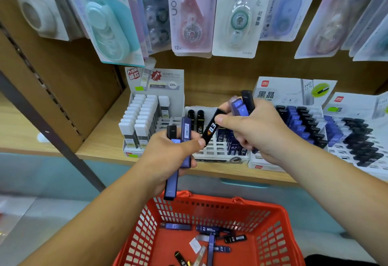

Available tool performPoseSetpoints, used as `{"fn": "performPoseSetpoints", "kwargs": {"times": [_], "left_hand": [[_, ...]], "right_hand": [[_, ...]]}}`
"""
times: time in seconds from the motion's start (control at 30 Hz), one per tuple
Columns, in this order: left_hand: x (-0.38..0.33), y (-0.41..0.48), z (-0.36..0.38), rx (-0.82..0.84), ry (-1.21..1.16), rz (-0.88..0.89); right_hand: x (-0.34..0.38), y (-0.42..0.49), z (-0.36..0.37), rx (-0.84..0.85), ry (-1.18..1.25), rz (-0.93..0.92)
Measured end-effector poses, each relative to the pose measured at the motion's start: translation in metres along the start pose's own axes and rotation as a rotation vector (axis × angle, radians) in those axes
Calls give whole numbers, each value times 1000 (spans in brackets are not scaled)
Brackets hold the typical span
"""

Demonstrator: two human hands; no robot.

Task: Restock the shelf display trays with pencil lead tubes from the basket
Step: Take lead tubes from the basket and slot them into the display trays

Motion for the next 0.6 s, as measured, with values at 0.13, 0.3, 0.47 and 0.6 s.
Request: {"fn": "performPoseSetpoints", "kwargs": {"times": [0.13,0.3,0.47,0.6], "left_hand": [[-3,5,-13,-40,-91,13],[-16,14,-28,-125,-197,92],[-17,12,-15,-51,-25,154],[-13,14,-20,-136,-113,114]], "right_hand": [[0,2,8,13,-14,-2],[-3,-3,16,183,-287,38],[4,-4,30,194,-274,-75],[7,6,27,180,-267,-153]]}}
Point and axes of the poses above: each hand's wrist, its own y-axis towards the middle knuckle, its own z-axis out of the palm, x = y × z, the point moved 3 cm from there along y, towards the middle knuckle, and after that the axes turned 1 degree about y, right-handed, at the moved point
